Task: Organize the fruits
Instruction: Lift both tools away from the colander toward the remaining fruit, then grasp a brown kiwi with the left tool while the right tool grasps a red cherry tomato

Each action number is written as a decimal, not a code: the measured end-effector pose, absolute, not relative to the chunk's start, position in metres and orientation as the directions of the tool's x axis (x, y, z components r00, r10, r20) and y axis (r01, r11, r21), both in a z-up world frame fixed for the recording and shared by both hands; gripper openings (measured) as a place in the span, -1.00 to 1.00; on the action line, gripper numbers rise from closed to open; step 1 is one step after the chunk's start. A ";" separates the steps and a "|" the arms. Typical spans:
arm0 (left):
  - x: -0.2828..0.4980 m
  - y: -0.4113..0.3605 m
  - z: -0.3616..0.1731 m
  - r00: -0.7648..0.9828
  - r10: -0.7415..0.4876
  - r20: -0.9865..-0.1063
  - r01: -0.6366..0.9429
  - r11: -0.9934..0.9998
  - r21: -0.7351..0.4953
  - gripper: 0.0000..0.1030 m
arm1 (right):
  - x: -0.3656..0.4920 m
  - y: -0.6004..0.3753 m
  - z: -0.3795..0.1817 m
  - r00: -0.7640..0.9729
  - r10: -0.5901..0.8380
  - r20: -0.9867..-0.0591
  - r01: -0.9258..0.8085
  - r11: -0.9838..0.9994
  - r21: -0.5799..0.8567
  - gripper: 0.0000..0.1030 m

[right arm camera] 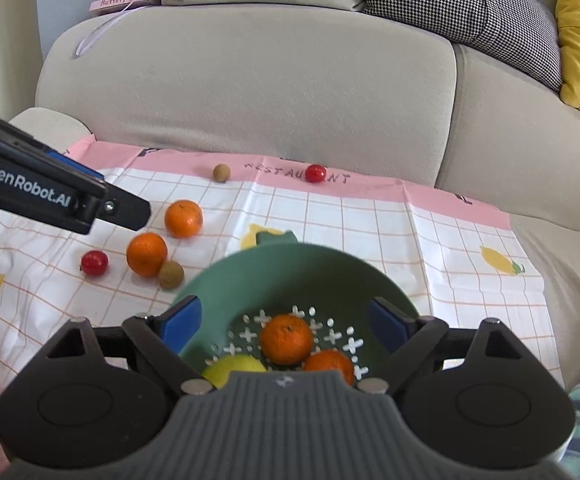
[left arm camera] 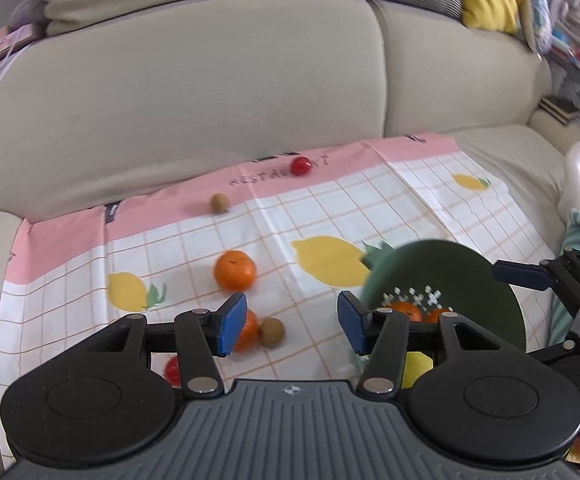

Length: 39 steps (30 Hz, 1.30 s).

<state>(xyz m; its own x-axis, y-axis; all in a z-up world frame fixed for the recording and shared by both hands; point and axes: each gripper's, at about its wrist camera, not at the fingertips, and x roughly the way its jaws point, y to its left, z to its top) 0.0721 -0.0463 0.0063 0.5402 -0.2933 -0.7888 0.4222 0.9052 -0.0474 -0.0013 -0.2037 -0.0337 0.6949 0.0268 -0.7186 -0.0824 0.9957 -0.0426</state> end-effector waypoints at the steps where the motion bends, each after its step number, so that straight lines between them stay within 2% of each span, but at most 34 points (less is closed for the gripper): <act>1: 0.075 -0.042 0.006 0.543 -0.293 -0.787 0.413 0.909 -0.053 0.20 | 0.001 -0.204 -0.032 0.695 0.031 -0.718 -0.082 0.996 -0.036 0.70; 10: 0.099 -0.009 -0.008 0.550 -0.283 -0.786 0.353 0.931 -0.088 0.20 | 0.036 -0.198 -0.028 0.680 0.088 -0.728 -0.122 0.993 0.006 0.68; 19: 0.130 0.002 -0.024 0.512 -0.315 -0.799 0.342 0.928 -0.146 0.15 | 0.085 -0.212 -0.028 0.641 0.152 -0.752 -0.136 0.987 0.084 0.30; 21: 0.140 0.000 -0.025 0.512 -0.320 -0.797 0.348 0.926 -0.149 0.11 | 0.100 -0.218 -0.028 0.630 0.166 -0.758 -0.130 0.986 0.108 0.27; 25: 0.161 -0.009 -0.027 0.527 -0.326 -0.785 0.374 0.918 -0.131 0.06 | 0.133 -0.232 -0.031 0.609 0.191 -0.770 -0.114 0.982 0.153 0.09; 29: 0.185 -0.022 -0.031 0.542 -0.316 -0.779 0.418 0.905 -0.076 0.00 | 0.168 -0.245 -0.034 0.594 0.216 -0.775 -0.081 0.975 0.209 0.05; 39: 0.240 -0.042 -0.067 0.505 -0.329 -0.798 0.516 0.856 -0.026 -0.18 | 0.252 -0.260 -0.064 0.584 0.160 -0.796 -0.024 0.983 0.180 -0.10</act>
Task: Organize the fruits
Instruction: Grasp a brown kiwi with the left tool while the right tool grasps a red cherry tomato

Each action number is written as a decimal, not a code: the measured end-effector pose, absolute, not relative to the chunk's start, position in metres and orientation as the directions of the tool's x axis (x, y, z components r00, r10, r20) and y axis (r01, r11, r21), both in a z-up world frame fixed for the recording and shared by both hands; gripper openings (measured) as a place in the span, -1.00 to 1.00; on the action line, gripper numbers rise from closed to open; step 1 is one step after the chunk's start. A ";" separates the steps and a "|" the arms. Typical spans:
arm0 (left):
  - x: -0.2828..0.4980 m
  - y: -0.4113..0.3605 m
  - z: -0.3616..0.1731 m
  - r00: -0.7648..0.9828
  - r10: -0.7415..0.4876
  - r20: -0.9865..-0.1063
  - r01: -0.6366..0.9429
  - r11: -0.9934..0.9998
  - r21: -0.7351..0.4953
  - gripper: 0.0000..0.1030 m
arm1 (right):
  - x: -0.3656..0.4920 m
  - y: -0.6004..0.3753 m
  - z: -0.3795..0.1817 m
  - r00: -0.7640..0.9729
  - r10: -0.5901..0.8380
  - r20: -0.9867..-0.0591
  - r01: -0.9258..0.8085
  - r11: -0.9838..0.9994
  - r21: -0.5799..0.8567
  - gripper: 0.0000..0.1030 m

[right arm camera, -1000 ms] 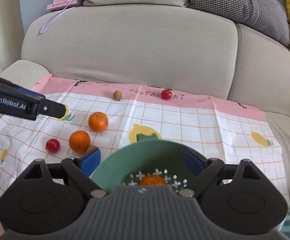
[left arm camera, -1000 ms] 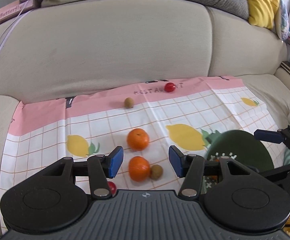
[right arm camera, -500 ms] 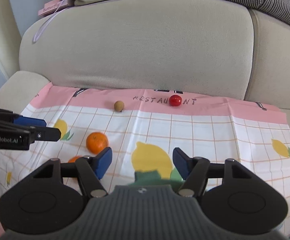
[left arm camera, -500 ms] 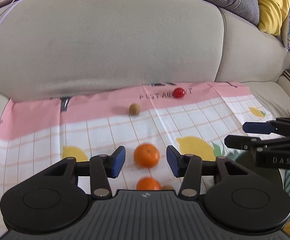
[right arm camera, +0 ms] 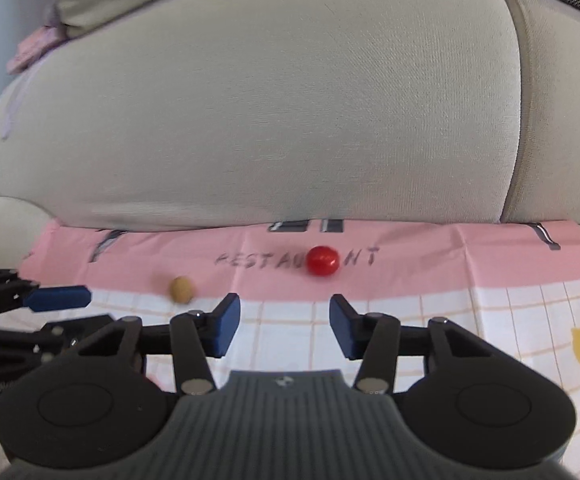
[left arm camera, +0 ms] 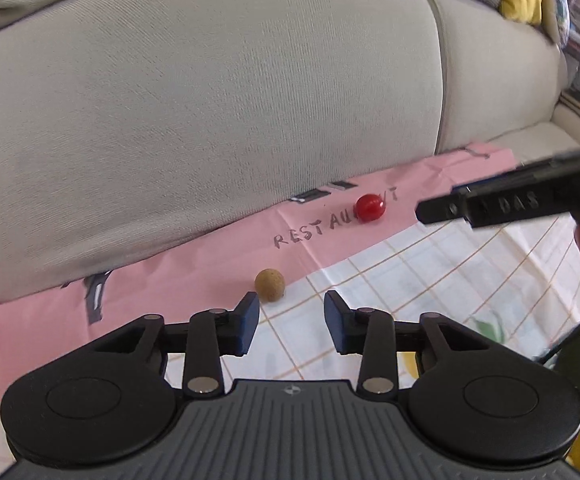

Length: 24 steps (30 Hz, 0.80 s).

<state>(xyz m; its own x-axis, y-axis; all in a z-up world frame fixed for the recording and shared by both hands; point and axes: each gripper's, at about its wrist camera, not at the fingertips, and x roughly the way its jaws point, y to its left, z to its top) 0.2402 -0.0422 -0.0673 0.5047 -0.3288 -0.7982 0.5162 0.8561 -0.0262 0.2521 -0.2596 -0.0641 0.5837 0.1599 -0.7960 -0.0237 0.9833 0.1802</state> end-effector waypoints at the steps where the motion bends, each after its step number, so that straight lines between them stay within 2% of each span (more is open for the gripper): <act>1: 0.245 -0.043 -0.072 0.497 -0.328 -0.803 0.518 0.855 -0.029 -0.19 | 0.260 -0.261 -0.070 0.574 0.159 -0.803 -0.018 0.983 0.182 -0.14; 13: 0.286 -0.047 -0.112 0.442 -0.338 -0.831 0.521 0.851 -0.069 -0.20 | 0.323 -0.277 -0.119 0.516 0.153 -0.843 0.093 0.968 0.232 -0.23; 17: 0.292 -0.051 -0.117 0.434 -0.338 -0.835 0.513 0.855 -0.079 -0.24 | 0.333 -0.280 -0.126 0.507 0.142 -0.850 0.114 0.967 0.230 -0.37; 24: 0.293 -0.054 -0.124 0.434 -0.322 -0.842 0.512 0.857 -0.064 -0.31 | 0.344 -0.275 -0.139 0.489 0.161 -0.857 0.115 0.962 0.247 -0.38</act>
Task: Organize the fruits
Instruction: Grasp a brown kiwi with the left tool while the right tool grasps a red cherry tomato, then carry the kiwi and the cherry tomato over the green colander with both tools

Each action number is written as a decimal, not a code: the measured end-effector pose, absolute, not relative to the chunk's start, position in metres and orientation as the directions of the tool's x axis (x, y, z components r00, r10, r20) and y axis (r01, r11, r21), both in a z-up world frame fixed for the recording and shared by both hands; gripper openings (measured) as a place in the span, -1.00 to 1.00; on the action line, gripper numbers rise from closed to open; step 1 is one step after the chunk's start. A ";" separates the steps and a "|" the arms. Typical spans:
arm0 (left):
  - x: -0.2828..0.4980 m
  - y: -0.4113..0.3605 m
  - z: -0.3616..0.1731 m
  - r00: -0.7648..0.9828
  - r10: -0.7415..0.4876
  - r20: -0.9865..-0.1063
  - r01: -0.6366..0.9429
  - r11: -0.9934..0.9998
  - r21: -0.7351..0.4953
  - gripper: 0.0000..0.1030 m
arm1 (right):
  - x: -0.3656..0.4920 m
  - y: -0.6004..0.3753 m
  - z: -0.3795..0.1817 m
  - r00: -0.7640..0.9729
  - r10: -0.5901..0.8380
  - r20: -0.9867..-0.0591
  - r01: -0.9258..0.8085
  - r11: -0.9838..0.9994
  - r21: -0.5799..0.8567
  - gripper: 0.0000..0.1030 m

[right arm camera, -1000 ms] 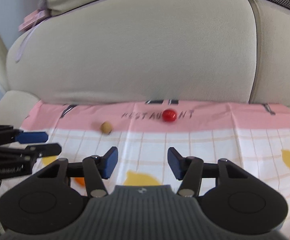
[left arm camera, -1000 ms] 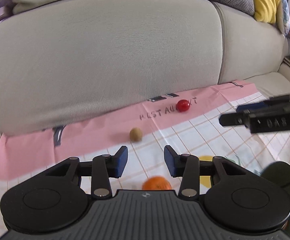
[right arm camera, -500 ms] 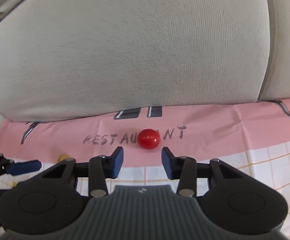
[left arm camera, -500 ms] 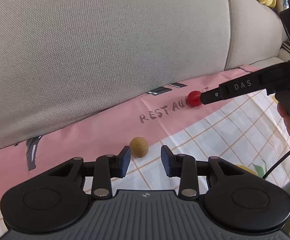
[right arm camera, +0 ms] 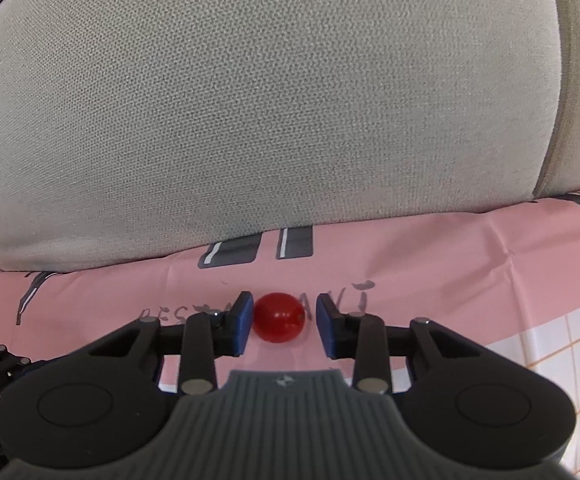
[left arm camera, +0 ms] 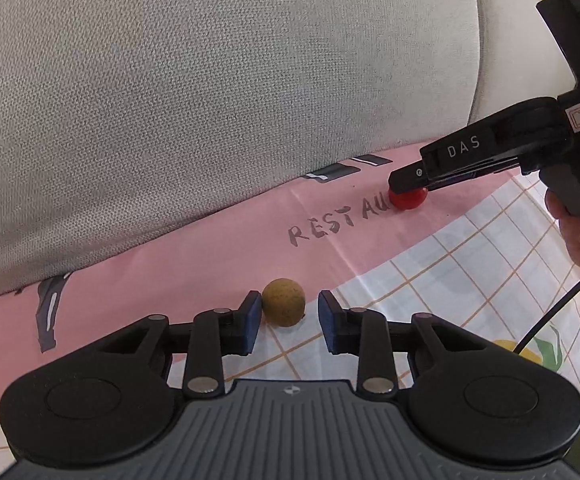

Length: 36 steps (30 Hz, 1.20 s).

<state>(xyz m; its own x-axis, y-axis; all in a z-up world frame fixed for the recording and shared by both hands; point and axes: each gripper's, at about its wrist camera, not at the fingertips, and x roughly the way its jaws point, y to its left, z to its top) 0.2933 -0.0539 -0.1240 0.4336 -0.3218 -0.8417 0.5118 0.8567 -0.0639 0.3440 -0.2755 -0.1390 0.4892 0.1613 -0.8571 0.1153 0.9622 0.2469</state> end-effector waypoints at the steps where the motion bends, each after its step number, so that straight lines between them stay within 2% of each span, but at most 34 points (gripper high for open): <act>1: 0.294 -0.054 -0.126 0.426 -0.323 -0.845 0.511 0.857 -0.070 -0.31 | 0.346 -0.274 -0.142 0.486 0.164 -0.858 0.113 0.962 0.248 -0.38; 4: 0.294 -0.057 -0.129 0.418 -0.318 -0.851 0.506 0.859 -0.072 -0.40 | 0.348 -0.269 -0.147 0.479 0.172 -0.861 0.110 0.961 0.254 -0.38; 6: 0.296 -0.057 -0.131 0.418 -0.323 -0.849 0.497 0.864 -0.084 -0.46 | 0.349 -0.268 -0.148 0.482 0.176 -0.858 0.105 0.961 0.256 -0.48; 20: 0.289 -0.060 -0.128 0.441 -0.299 -0.846 0.486 0.872 -0.055 -0.47 | 0.342 -0.258 -0.150 0.490 0.150 -0.859 0.072 0.975 0.211 -0.52; 30: 0.257 -0.056 -0.086 0.487 -0.270 -0.831 0.481 0.876 -0.002 -0.47 | 0.302 -0.257 -0.111 0.531 0.205 -0.822 0.051 0.961 0.273 -0.52; 36: 0.225 -0.042 -0.046 0.511 -0.276 -0.814 0.434 0.900 -0.033 -0.47 | 0.262 -0.244 -0.076 0.565 0.271 -0.779 0.029 0.937 0.347 -0.52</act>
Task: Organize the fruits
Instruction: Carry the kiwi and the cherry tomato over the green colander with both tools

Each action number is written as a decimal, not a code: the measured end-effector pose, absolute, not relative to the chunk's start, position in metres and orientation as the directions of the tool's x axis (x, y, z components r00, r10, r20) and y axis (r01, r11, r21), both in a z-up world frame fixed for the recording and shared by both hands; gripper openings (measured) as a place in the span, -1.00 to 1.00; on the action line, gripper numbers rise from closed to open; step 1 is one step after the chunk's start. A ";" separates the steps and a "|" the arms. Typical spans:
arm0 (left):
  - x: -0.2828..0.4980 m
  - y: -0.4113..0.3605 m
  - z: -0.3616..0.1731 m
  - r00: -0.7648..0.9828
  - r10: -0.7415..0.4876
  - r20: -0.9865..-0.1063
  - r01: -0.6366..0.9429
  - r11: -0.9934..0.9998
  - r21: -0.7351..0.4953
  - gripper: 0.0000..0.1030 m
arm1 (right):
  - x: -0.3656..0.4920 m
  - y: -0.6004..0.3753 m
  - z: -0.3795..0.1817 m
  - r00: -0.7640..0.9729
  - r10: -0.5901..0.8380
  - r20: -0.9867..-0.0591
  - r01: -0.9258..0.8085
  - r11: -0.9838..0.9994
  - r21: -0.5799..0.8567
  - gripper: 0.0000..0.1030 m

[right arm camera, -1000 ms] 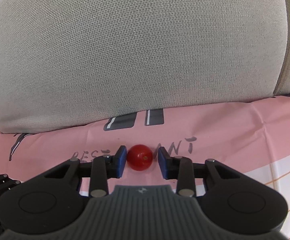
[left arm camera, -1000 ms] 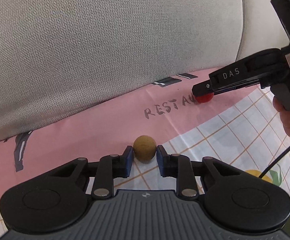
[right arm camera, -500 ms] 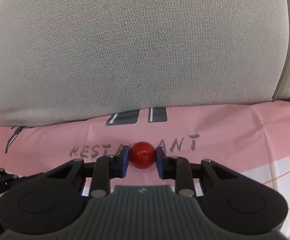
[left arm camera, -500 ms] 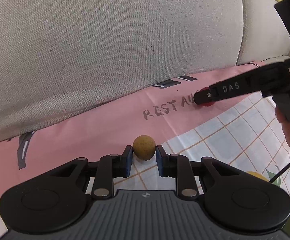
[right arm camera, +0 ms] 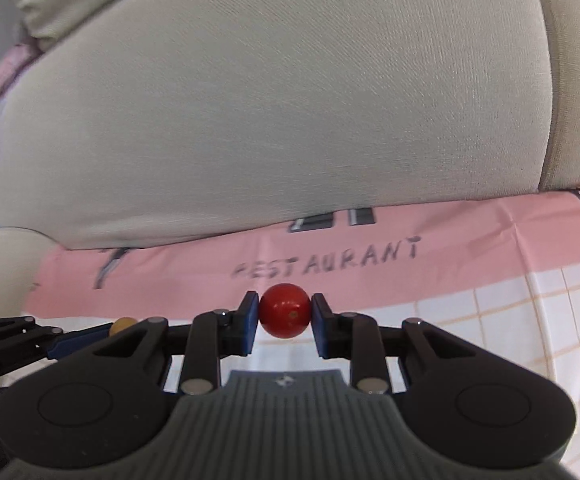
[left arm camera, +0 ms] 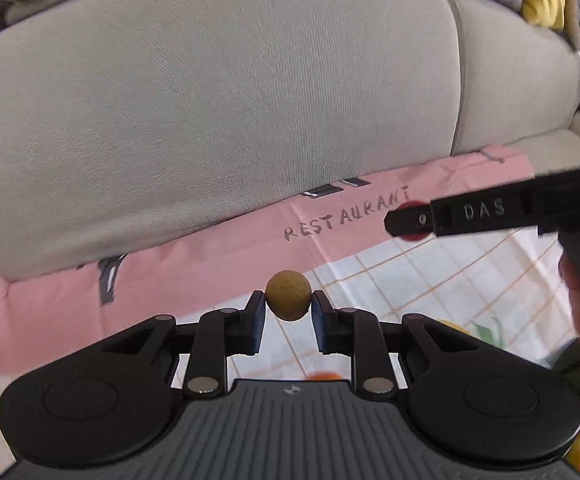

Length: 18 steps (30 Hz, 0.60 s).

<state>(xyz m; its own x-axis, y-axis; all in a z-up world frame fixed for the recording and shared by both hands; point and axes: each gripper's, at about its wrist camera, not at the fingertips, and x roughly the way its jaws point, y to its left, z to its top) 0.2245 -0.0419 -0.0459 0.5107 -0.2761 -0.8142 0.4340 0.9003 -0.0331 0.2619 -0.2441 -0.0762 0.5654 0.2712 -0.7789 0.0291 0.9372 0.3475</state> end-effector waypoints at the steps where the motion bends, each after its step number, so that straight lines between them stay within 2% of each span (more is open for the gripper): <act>1: 0.218 -0.042 -0.041 0.516 -0.280 -0.809 0.427 0.903 -0.041 -0.47 | 0.253 -0.243 -0.071 0.570 0.287 -0.770 0.032 0.928 0.371 -0.52; 11: 0.136 -0.023 0.005 0.568 -0.284 -0.772 0.395 0.917 -0.047 -0.47 | 0.148 -0.229 -0.031 0.628 0.337 -0.701 0.018 0.895 0.446 -0.52; 18: 0.088 -0.025 0.012 0.568 -0.294 -0.769 0.409 0.911 -0.046 -0.47 | 0.076 -0.223 -0.026 0.624 0.324 -0.711 0.007 0.907 0.420 -0.52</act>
